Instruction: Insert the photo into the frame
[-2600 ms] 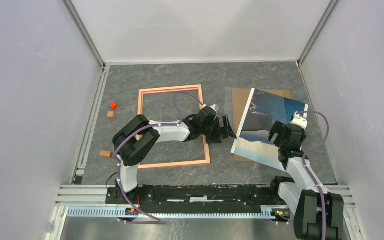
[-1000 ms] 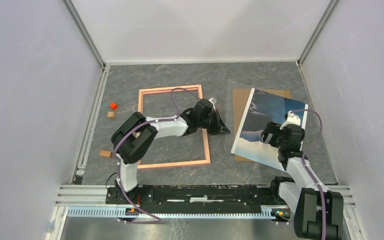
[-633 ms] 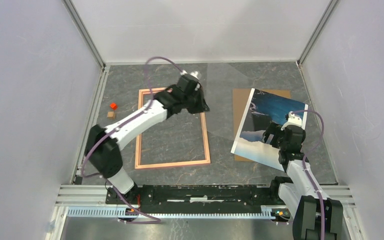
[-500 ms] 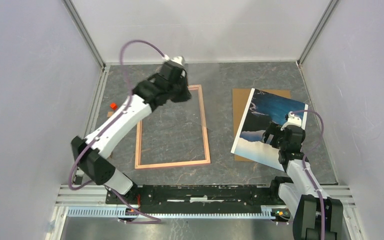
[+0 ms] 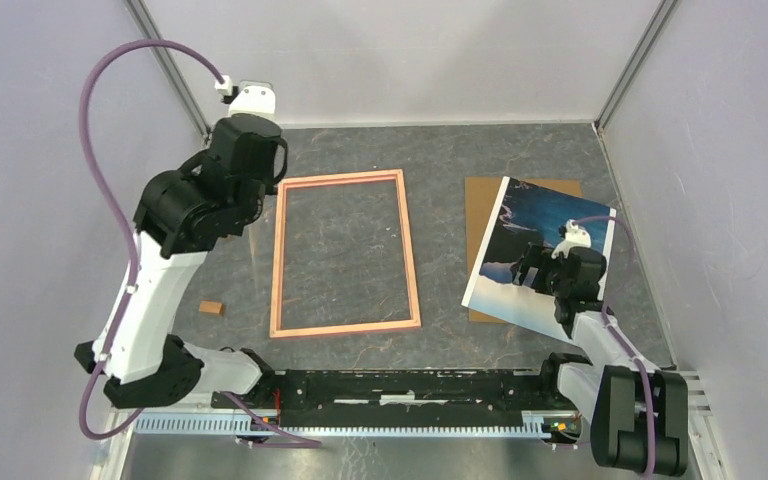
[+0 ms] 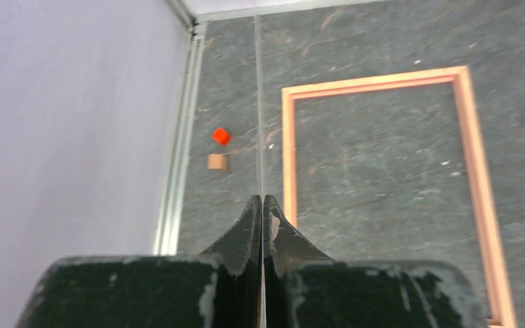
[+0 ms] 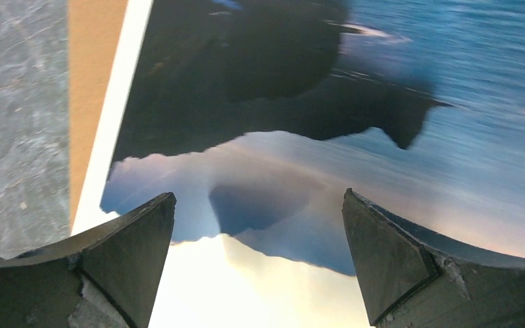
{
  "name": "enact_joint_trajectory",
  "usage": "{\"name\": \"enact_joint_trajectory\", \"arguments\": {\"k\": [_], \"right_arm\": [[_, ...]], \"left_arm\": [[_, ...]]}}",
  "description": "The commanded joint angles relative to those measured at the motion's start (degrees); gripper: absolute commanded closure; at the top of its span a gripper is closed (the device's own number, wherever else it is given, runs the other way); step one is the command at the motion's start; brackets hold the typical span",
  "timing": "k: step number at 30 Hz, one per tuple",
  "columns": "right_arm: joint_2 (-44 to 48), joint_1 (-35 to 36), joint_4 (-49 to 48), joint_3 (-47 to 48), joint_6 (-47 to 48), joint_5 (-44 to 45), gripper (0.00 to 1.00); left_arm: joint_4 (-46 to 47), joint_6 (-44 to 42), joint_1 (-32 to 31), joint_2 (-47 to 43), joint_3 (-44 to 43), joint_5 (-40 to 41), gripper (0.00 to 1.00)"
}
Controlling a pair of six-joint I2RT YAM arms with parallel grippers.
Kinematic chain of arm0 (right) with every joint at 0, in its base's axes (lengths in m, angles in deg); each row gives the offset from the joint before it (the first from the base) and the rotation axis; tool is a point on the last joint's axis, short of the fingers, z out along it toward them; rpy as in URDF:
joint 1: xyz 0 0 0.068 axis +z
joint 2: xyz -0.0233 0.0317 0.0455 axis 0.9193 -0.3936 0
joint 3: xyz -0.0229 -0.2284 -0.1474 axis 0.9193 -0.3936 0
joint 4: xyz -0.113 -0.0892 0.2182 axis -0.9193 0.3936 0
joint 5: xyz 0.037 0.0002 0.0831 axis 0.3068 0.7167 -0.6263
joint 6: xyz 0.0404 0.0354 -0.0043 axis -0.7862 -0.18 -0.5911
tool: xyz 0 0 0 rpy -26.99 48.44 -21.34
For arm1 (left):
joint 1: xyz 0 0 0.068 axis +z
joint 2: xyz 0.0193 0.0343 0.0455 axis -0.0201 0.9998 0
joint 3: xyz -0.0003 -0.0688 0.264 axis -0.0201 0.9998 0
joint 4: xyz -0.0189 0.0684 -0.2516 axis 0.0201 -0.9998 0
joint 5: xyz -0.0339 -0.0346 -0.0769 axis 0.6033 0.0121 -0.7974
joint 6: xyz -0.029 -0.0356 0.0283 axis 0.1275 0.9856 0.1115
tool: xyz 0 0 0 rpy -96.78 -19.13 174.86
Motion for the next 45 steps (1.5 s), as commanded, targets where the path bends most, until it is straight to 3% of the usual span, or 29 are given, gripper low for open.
{"name": "enact_joint_trajectory", "arguments": {"k": [1,7,12,15,19,34,39,45], "right_arm": [[-3.47,4.04,-2.33,1.2,0.52,-8.38,0.02],[-3.64,13.3,-3.76,1.55,-8.87,-8.77,0.02],[-0.98,14.03,-8.47,-0.23,-20.86,-13.97,0.02],[-0.86,14.14,-7.48,2.59,-20.09,-13.92,0.02],[-0.01,14.18,-4.96,4.77,-16.2,-11.43,0.02],[-0.21,14.08,-10.51,-1.2,-13.36,-14.08,0.02],[-4.85,14.04,-8.85,1.82,-11.01,-17.39,0.02],[-4.41,13.46,-5.32,3.58,-8.74,-13.96,0.02]], "left_arm": [[-8.54,-0.7,-3.53,7.98,0.14,9.5,0.98],[-14.6,10.22,-13.16,17.59,6.13,17.58,0.98],[-20.24,25.77,-18.22,27.41,9.88,19.6,0.98],[-13.97,26.93,-21.03,32.24,13.59,15.28,0.98],[-12.86,30.03,-23.46,37.87,12.55,14.42,0.98],[2.82,22.64,-24.59,37.21,17.8,5.14,0.98],[6.31,21.36,-26.03,38.87,17.21,2.61,0.98],[7.31,20.75,-27.79,42.62,14.03,1.1,0.98]]}}
